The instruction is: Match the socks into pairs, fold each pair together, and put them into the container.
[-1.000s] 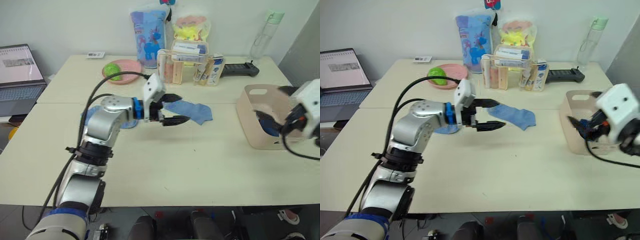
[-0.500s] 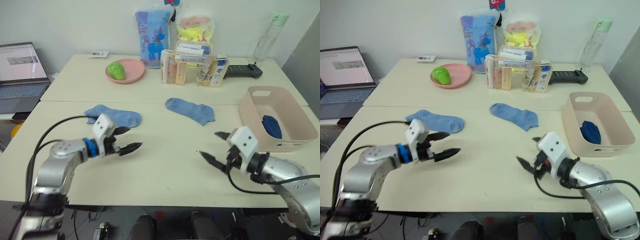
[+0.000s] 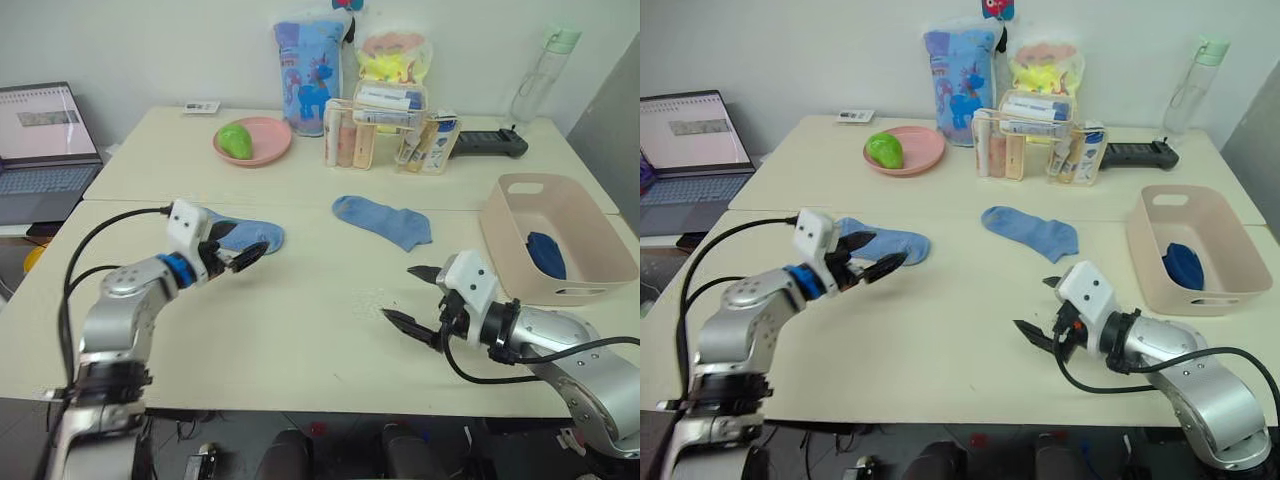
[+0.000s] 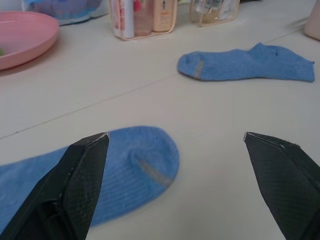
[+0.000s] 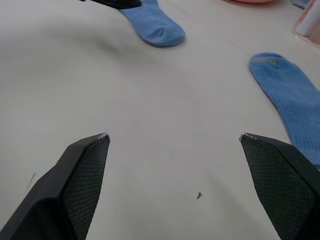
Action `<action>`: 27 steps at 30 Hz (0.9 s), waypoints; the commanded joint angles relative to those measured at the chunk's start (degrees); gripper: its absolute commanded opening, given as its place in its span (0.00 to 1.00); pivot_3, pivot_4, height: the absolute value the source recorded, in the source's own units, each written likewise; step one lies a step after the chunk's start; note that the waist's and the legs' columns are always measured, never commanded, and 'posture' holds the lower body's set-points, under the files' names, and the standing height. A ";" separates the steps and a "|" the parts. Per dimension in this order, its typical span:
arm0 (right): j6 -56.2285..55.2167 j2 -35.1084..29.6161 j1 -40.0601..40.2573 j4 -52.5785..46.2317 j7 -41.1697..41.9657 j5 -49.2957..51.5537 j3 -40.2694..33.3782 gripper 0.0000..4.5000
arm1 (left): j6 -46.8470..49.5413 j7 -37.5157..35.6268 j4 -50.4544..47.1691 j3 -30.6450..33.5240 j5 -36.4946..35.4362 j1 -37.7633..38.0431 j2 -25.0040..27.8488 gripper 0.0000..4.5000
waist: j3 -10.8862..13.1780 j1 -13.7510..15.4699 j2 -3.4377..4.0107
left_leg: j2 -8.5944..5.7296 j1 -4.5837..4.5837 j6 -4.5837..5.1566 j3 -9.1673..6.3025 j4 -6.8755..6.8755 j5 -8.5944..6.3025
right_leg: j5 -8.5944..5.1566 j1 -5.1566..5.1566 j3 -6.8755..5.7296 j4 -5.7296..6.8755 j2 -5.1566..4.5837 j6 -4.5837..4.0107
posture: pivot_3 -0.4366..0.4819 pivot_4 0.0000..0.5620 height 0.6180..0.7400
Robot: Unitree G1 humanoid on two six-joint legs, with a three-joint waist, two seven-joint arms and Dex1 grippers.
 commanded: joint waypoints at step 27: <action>-1.64 -2.34 -0.21 -2.66 -1.31 1.24 1.87 1.00 | 15.40 14.64 2.93 -3.01 1.48 -9.96 -13.11 0.01 | 0.00 0.10 -0.04 | -0.01 -0.05 -0.08 -0.09 0.09 0.04 | 0.00 -0.01 0.04 0.07 0.02 0.00 | 0.48 0.27 0.69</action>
